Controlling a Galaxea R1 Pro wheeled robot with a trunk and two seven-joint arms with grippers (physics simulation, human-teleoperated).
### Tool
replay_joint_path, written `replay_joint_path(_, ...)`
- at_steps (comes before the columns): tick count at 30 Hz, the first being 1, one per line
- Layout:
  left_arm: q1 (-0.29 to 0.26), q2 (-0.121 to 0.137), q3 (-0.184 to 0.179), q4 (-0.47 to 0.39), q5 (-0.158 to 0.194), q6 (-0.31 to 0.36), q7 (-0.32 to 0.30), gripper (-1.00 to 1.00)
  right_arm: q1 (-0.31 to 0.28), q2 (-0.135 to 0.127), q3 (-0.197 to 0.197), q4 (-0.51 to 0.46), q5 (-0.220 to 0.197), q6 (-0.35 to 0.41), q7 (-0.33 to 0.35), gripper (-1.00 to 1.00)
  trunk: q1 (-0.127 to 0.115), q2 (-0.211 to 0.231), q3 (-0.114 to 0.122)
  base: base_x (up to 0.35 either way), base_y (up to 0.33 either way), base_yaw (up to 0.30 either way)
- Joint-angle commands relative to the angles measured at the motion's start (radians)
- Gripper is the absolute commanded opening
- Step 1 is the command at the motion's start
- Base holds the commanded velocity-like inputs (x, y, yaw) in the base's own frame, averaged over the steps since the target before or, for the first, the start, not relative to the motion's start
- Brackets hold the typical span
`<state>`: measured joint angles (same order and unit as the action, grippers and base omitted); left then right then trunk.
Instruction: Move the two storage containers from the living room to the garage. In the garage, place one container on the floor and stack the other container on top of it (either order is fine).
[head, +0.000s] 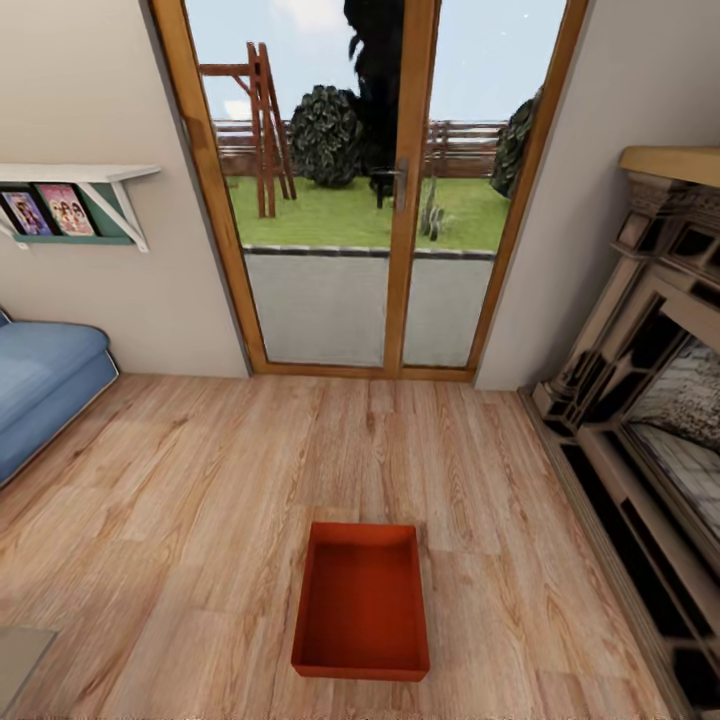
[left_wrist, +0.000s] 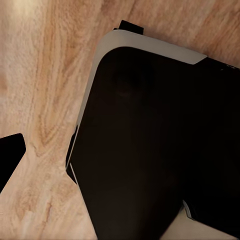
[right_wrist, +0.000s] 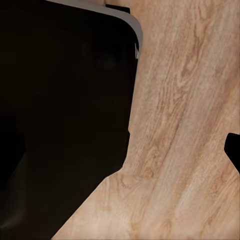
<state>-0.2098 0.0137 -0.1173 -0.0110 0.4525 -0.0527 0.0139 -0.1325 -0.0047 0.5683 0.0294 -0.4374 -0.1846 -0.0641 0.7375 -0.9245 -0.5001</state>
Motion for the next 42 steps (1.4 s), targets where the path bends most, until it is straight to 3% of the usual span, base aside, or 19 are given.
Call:
replay_joint_path(1,0.0,0.0,-0.009,0.0,0.008,-0.003,0.001,1.0,-0.001,0.0,0.008,0.003,-0.008,-0.005,0.0,1.0,0.0,-0.001,-0.003,0.0,0.0,0.0)
replay_joint_path(42,0.0,0.0,-0.009,0.0,0.008,-0.003,0.001,1.0,-0.001,0.002,0.008,0.003,-0.009,-0.006,0.0,1.0,0.0,-0.001,-0.068,0.0,0.0,0.0)
